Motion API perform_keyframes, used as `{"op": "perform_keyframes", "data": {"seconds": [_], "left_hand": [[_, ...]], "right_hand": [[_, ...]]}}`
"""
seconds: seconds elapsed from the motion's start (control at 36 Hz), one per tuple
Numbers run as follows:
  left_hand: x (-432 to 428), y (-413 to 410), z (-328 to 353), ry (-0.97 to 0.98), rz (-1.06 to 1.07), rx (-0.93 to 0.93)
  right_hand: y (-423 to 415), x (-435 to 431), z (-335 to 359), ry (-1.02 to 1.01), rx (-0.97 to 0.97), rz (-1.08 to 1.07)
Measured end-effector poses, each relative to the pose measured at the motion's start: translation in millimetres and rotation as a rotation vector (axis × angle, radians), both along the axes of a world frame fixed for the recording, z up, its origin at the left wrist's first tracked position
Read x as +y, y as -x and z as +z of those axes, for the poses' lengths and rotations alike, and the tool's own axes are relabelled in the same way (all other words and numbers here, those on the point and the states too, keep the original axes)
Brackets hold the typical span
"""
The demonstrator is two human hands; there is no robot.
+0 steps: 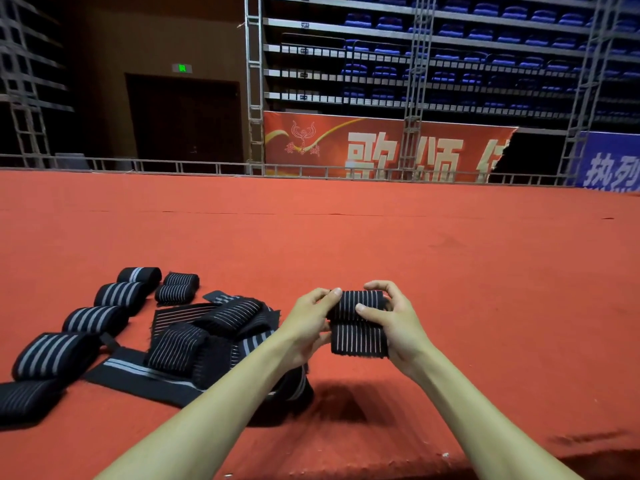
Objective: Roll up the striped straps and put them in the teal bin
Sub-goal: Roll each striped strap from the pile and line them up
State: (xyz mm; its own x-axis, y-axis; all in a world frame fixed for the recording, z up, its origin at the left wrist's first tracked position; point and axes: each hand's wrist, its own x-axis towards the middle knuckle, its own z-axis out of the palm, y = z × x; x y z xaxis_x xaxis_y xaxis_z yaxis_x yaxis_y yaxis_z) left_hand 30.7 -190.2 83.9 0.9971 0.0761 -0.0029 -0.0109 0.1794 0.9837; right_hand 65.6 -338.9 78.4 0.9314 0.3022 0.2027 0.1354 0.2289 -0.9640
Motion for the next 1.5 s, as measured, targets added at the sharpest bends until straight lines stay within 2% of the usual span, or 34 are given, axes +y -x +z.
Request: {"op": "perform_keyframes", "data": {"seconds": [0.14, 0.22, 0.33, 0.5, 0.58, 0.78, 0.92, 1.03, 1.14, 1.28, 1.5], "left_hand": [[6, -1, -1, 0.138, 0.031, -0.134], [8, -3, -4, 0.130, 0.002, -0.180], [6, -5, -9, 0.001, -0.061, -0.178], [-4, -3, -11, -0.346, -0.053, -0.186], [-7, -2, -16, -0.392, -0.028, -0.190], [1, -6, -25, -0.286, -0.035, -0.156], [16, -5, -19, -0.165, -0.159, -0.065], [23, -2, -14, -0.145, -0.097, -0.107], [27, -1, -18, -0.109, -0.029, -0.136], [29, 1, -21, 0.024, -0.093, -0.060], [38, 0, -22, -0.020, -0.014, -0.085]], "right_hand": [[-1, 4, -1, -0.060, 0.022, -0.023], [-5, 4, -5, -0.018, -0.057, -0.086], [-6, 5, -6, 0.006, -0.128, -0.115], [-5, 10, -7, 0.014, -0.156, -0.149], [-3, 12, -5, 0.041, -0.183, -0.163], [-2, 6, -12, 0.088, -0.200, -0.116], [-4, -1, -15, 0.105, -0.213, -0.082], [-3, -1, -17, 0.091, -0.186, -0.039], [-4, 2, -18, 0.047, -0.079, 0.067], [-3, 3, -19, 0.040, -0.060, 0.018], [-3, 14, -19, 0.051, 0.006, 0.019]]}}
